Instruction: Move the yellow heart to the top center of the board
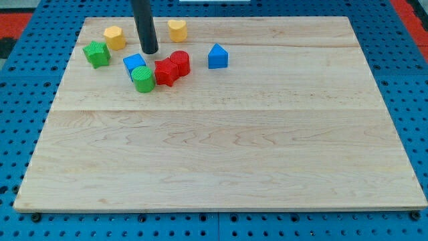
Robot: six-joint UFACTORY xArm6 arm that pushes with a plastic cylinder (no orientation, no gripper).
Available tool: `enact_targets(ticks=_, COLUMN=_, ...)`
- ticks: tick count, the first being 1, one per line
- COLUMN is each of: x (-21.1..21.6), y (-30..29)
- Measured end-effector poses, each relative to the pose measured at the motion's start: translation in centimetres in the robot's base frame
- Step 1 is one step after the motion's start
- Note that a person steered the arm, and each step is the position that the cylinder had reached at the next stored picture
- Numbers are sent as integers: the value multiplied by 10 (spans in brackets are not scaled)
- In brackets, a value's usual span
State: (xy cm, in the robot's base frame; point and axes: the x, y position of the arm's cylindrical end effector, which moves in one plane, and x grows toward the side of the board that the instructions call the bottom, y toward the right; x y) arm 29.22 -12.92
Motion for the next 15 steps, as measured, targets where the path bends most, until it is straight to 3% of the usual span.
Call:
enact_targets(ticks=4, x=-9, y=-16)
enact_targets(ticks=5, x=-36, y=33)
enact_targets(ticks=7, x=-62, y=4)
enact_targets(ticks=8, x=-65, y=52)
enact_targets(ticks=9, x=-63, y=106)
enact_targets(ticks=10, x=-54, y=110)
enact_targets(ticks=11, x=-54, y=109)
enact_targets(ticks=13, x=-27, y=32)
enact_targets(ticks=15, x=-19, y=60)
